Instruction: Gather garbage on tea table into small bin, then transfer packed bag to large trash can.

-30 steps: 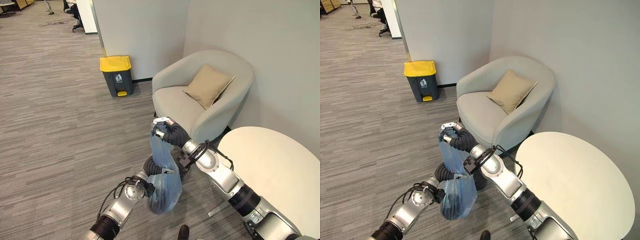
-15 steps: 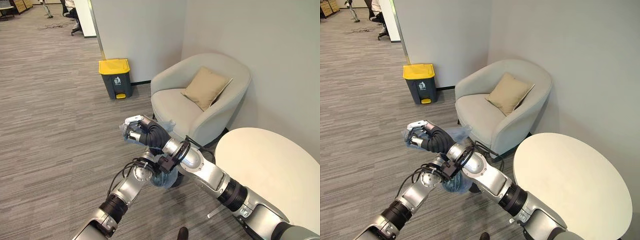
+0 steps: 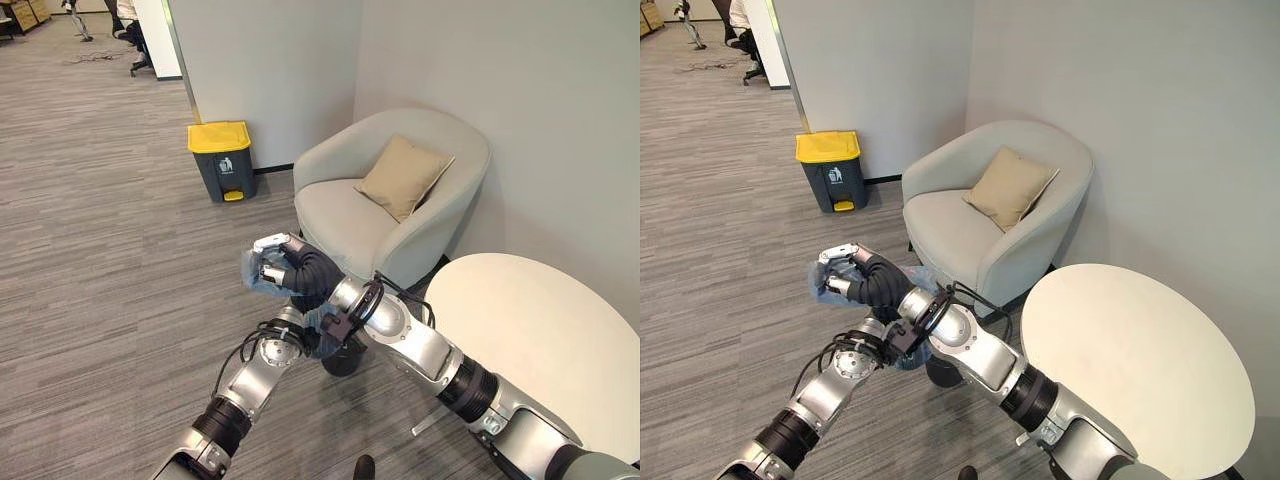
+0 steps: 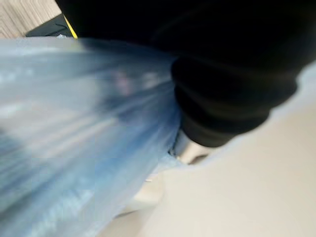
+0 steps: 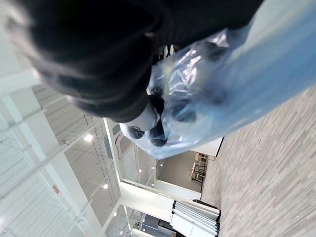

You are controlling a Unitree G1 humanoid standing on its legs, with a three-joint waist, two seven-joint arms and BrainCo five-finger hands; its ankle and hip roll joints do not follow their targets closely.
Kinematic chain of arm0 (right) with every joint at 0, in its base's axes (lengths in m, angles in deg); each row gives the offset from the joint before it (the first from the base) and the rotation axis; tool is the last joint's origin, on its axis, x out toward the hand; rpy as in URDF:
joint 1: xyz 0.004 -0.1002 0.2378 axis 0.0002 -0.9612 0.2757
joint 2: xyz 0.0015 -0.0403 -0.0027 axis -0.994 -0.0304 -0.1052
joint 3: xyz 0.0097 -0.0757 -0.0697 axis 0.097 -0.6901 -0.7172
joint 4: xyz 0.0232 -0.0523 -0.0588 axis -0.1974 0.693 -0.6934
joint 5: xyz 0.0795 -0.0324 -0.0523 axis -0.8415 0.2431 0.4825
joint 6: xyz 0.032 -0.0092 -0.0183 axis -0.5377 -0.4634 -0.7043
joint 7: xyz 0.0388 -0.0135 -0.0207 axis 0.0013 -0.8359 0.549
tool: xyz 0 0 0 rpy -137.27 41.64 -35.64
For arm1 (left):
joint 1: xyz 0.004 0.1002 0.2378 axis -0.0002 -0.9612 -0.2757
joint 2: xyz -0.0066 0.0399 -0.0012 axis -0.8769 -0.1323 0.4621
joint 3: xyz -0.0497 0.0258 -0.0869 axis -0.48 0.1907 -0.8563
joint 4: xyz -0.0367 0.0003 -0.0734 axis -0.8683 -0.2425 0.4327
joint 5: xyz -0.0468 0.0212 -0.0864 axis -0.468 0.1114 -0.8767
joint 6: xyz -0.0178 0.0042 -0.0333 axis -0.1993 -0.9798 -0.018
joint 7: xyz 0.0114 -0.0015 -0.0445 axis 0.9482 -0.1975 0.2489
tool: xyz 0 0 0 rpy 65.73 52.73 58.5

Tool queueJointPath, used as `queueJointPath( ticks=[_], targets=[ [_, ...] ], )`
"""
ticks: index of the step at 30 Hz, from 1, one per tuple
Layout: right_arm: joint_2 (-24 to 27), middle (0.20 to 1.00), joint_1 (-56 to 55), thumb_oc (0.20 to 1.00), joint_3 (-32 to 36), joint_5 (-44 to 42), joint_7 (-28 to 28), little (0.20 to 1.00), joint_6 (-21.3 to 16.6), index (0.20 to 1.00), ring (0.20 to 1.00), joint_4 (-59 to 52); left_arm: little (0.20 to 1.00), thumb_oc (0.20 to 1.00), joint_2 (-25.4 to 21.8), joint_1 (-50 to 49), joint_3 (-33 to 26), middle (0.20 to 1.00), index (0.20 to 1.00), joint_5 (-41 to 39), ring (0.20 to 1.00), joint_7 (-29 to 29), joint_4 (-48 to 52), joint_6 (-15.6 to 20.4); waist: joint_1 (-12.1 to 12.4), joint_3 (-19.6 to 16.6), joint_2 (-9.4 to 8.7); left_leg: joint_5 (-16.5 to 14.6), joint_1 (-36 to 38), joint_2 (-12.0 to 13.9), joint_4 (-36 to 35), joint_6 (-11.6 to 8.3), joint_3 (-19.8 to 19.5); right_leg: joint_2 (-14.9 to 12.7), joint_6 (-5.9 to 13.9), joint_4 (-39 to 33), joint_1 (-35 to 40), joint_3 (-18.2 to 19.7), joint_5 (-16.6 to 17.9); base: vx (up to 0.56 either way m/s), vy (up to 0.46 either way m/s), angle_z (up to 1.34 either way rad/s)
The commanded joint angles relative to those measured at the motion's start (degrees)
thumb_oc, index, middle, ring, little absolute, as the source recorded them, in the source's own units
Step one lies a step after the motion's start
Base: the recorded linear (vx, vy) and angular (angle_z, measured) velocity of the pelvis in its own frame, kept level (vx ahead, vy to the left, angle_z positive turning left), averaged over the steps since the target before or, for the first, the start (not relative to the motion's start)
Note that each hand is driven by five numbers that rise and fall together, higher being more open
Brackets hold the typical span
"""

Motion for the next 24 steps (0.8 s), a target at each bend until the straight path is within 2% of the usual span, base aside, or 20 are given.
queueJointPath(
  ticks=[1,5,7,10,11,12,15,20,24],
  targets=[
    [-2.1,1.0,0.7,1.0,4.4,2.3,-0.9,1.0,-3.4,1.0,1.0,-0.8,0.2,0.2,-0.2,2.6,-2.2,0.2,0.2,-2.8,0.2,-0.9,4.0,5.8,-0.2,-0.4,-0.23,-3.8,-1.7,-1.3,-0.4,-0.96,-1.5,-3.5,6.7,0.2,5.0,2.8,-8.6,0.0,0.0,0.0],
    [0.6,1.0,-0.1,1.0,6.3,8.4,0.0,1.0,-4.0,1.0,1.0,-2.4,0.2,0.2,-1.3,0.5,-4.6,0.2,0.2,-2.8,0.2,-0.6,5.8,6.2,-0.3,-0.5,-0.17,-4.0,-1.4,-1.4,-0.4,-0.88,-1.5,-3.5,6.82,0.2,5.1,2.8,-8.6,0.0,0.0,0.0],
    [4.1,1.0,-0.4,1.0,8.9,17.1,2.7,1.0,-5.1,1.0,1.0,-5.5,0.2,0.2,-2.0,-1.8,-6.7,0.2,0.2,-2.2,0.2,-0.2,6.9,6.3,-0.3,-0.5,-0.05,-4.2,-1.3,-1.4,-0.4,-0.78,-1.5,-3.5,6.91,0.2,5.3,2.8,-8.8,0.0,0.0,0.0],
    [6.9,1.0,-1.3,1.0,11.2,24.4,5.1,1.0,-5.9,1.0,1.0,-8.4,0.2,0.2,-2.6,-4.1,-8.2,0.2,0.2,-1.5,0.2,0.1,7.2,6.5,-0.3,-0.5,0.11,-4.3,-1.2,-1.4,-0.4,-0.69,-1.6,-3.6,7.03,0.2,5.5,2.8,-8.8,0.0,0.0,0.0],
    [6.9,1.0,-1.4,1.0,11.2,24.4,5.2,1.0,-5.9,1.0,1.0,-8.5,0.2,0.2,-2.6,-4.2,-8.2,0.2,0.2,-1.5,0.2,0.1,7.3,6.5,-0.3,-0.6,0.13,-4.3,-1.2,-1.4,-0.4,-0.69,-1.6,-3.6,7.03,0.2,5.5,2.8,-8.8,0.0,0.0,0.0],
    [8.9,1.0,-2.3,1.0,12.9,29.1,6.9,1.0,-6.2,1.0,1.0,-9.9,0.2,0.2,-3.4,-6.1,-9.7,0.2,0.2,-0.7,0.2,0.3,7.4,6.6,-0.4,-0.6,0.22,-4.3,-1.0,-1.4,-0.4,-0.62,-1.5,-3.6,7.11,0.2,5.5,2.8,-8.9,0.0,0.0,0.0],
    [11.2,1.0,-4.6,1.0,15.1,32.9,8.1,1.0,-6.1,1.0,1.0,-11.0,0.2,0.2,-3.9,-8.8,-11.5,0.2,0.2,-0.3,0.2,0.0,6.9,6.5,-0.4,-0.6,0.31,-4.4,-0.9,-1.4,-0.4,-0.52,-1.5,-3.6,7.2,0.2,5.6,2.8,-8.9,0.0,0.0,0.0],
    [14.8,1.0,-11.4,1.0,19.5,34.1,8.0,1.0,-5.3,1.0,1.0,-10.8,0.2,0.2,-5.2,-13.3,-15.4,0.2,0.2,0.0,0.2,-1.1,5.7,5.9,-0.6,-0.5,0.41,-4.4,-0.8,-1.4,-0.4,-0.44,-1.4,-3.6,7.4,0.3,5.7,2.7,-9.0,0.0,0.0,0.0],
    [16.5,1.0,-23.3,1.0,25.4,29.4,5.4,1.0,-3.6,1.0,1.0,-4.3,0.2,0.2,-6.7,-18.1,-20.0,0.2,0.2,0.3,0.2,-4.0,2.7,5.4,-1.0,-0.2,0.62,-4.4,-0.8,-1.6,-0.4,-0.45,-1.5,-3.6,7.44,0.4,5.8,2.6,-9.1,0.0,0.0,0.0]
  ],
)
